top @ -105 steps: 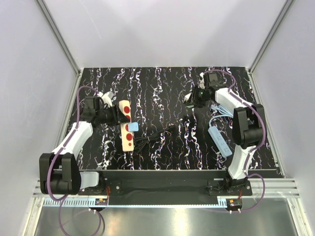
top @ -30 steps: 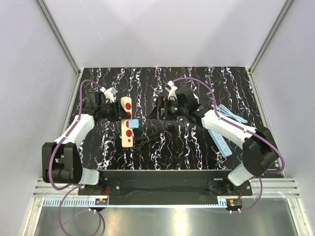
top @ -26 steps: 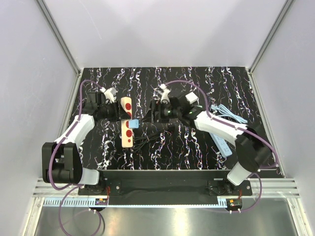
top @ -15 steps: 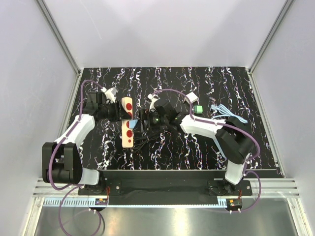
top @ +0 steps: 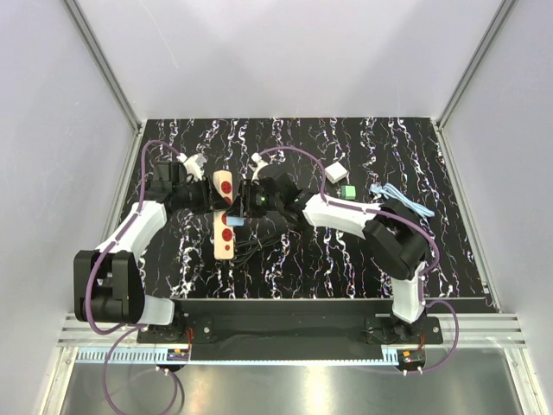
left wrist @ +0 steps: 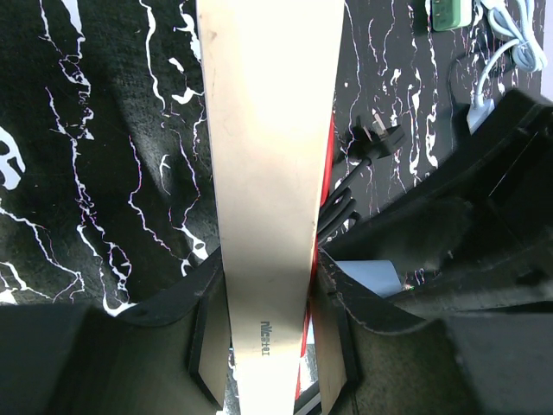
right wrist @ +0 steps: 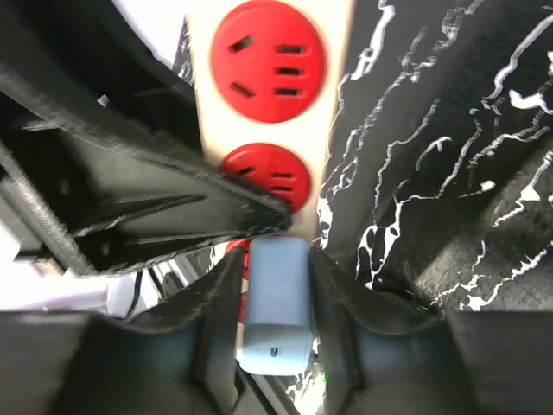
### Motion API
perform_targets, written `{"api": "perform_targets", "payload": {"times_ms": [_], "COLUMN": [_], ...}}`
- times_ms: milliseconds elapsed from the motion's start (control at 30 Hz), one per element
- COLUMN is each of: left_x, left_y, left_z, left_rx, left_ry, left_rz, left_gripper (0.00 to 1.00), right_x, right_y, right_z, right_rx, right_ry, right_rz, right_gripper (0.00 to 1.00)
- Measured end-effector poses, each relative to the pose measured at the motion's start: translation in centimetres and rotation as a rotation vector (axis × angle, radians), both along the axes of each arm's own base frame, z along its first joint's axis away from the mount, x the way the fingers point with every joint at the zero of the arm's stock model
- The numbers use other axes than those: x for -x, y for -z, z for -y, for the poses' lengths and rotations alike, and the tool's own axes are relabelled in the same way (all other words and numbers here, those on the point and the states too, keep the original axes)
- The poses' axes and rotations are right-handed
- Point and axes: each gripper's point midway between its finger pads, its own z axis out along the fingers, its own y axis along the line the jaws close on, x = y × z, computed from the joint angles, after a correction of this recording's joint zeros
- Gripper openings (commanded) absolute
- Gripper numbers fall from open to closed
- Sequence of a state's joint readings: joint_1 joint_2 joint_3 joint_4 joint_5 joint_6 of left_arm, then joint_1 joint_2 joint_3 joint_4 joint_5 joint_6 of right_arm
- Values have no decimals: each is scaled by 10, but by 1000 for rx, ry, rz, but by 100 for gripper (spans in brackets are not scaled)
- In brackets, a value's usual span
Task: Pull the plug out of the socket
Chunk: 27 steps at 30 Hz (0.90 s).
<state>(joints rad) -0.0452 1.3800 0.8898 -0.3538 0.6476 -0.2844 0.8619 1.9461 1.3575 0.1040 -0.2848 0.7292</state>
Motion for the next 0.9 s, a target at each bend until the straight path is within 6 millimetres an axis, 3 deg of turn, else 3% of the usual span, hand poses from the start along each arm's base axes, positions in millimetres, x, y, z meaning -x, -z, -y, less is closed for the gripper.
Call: {"api": "perform_targets", "payload": {"times_ms": [133,233,300,433,633,700,733,767,800,900], "left_x": [-1,-1,-1,-1,-1,-1,-1,-1,-1,0], "left_y": [1,2,1,1,2,2,2,2,2,3], "left_z": [-2,-2,-2,-2,-2,-2,-2,-3,-3,-3], "left_rx": [-11,-15,-12,-13,-16,-16,-16,-17,-19,-19], "left_ry": [-7,-9,-7,-8,-7,-7,-6,-7,-6,-7], "left_rz": [3,2,3,4,1,1,1,0,1,-5], "left_gripper": [0,0,0,0,0,0,0,0,0,0], "right_x": [-3,-2,0,4,9,10,10,11,12,12], "right_y": [3,3,5,9,17,16,15,14,14,14], "right_z": [-2,-3,-4,-4,0,-1,-1,-2,-2,-2], "right_rx": [-1,0,8,17,31,31,28,23,27,28], "right_ry": [25,33,39,38,38,36,35,31,29,30], "right_rz": [-24,-29,-36,-47,-61,-60,-60,-59,-55,-55], "right_gripper": [40,54,56,57,49,43,35,18,12,0]}}
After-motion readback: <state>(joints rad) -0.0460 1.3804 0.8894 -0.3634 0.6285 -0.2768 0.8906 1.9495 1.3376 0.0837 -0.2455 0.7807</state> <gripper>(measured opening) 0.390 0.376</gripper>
